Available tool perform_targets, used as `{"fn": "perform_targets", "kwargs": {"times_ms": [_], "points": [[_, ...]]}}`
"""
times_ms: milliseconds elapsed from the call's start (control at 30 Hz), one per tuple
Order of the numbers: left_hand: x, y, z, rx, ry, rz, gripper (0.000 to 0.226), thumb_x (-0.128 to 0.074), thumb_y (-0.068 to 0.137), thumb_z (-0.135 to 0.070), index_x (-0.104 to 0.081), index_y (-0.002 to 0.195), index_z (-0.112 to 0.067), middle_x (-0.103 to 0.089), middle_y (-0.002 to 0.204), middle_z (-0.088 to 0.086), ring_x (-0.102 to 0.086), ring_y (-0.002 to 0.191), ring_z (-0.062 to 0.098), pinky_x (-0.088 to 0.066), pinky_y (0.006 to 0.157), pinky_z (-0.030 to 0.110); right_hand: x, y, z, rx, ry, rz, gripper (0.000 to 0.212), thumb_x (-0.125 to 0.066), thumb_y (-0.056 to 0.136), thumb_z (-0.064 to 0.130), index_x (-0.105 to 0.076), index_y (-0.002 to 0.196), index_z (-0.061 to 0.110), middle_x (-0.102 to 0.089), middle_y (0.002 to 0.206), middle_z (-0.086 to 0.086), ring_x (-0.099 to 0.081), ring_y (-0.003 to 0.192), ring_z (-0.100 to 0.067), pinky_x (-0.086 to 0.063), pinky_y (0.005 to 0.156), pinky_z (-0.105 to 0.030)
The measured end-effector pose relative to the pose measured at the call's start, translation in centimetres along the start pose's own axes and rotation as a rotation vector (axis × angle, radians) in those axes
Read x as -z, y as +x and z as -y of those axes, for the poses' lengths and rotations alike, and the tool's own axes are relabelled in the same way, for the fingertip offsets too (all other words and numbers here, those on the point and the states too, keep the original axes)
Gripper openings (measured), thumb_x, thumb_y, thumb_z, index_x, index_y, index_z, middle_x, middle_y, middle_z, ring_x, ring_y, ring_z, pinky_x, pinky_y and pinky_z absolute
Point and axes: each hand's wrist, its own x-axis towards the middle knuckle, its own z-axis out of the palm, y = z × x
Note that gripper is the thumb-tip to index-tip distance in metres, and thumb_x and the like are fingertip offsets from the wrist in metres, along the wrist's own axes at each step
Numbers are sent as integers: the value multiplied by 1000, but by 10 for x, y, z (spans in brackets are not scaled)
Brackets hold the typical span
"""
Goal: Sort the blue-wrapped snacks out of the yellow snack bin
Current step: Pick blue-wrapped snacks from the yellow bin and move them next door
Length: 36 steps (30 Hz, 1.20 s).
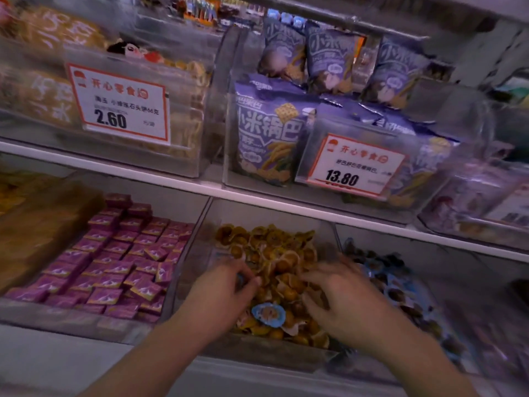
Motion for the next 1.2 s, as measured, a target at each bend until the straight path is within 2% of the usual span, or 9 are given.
{"fn": "perform_targets", "kwargs": {"times_ms": [167,367,433,533,700,867,1033,1133,1200], "points": [[-9,-1,0,-132,214,235,61,-55,55,-86,-58,99,-44,-58,95,-21,-56,85,-5,-47,71,20,-18,-5,-1,70,-177,26,51,-45,82,63,-63,122,36,-64,105,13,-53,112,-15,5,120,-47],[-6,-1,-5,-84,91,149,24,-75,73,-50,-61,86,-35,-65,80,-16,-60,78,-1,-52,70,32,-21,-3,-6,46,48,-160,37,-49,89,55,-68,113,34,-67,103,16,-57,108,-8,-3,121,-34],[-4,-2,-10,-56,16,41,19,-78,78,-42,-62,86,-33,-65,77,-15,-61,76,-1,-52,66,31,-19,-6,-6,1,242,-289,37,-47,92,50,-63,121,34,-65,110,16,-57,108,-6,-22,120,-30],[-4,-1,-21,-1,-231,-104,19,-81,79,-29,-64,88,-32,-69,76,-10,-65,71,0,-54,57,23,-17,-11,7,-60,547,-444,29,-45,97,48,-58,122,38,-56,106,23,-56,99,0,-45,87,-14],[-14,-4,-49,-98,-392,-403,27,-73,84,-19,-54,97,-33,-65,86,-13,-60,84,-11,-41,66,2,-3,-5,47,-415,1558,-384,17,-55,92,32,-71,86,32,-62,67,0,-61,58,-18,-54,47,-35],[-30,-12,-67,-126,-420,-409,35,-65,91,-10,-47,104,-36,-61,95,-10,-61,87,-5,-43,70,5,2,6,66,-649,2264,-64,33,-56,96,37,-76,93,11,-73,87,-12,-72,79,-27,-57,76,-38],[-34,-18,-68,-185,-165,-261,28,-54,93,-34,-46,119,-38,-62,109,-7,-58,102,16,-46,90,43,3,11,60,-703,2270,-63,38,-69,88,37,-73,113,8,-73,109,-15,-70,105,-28,-54,95,-38],[-33,-14,-69,-116,-130,-166,52,-64,92,-20,-44,140,-15,-46,144,5,-40,137,21,-29,115,43,2,13,58,-669,2119,-186,21,-68,92,28,-73,95,8,-75,79,-9,-75,78,-17,-58,67,-26],[-27,-20,-72,-243,-113,-120,69,-56,84,-44,-33,146,-22,-31,155,-3,-24,147,12,-24,119,38,5,11,58,-616,2005,-280,18,-66,93,26,-70,86,10,-69,61,-2,-68,57,-9,-52,53,-19]]}}
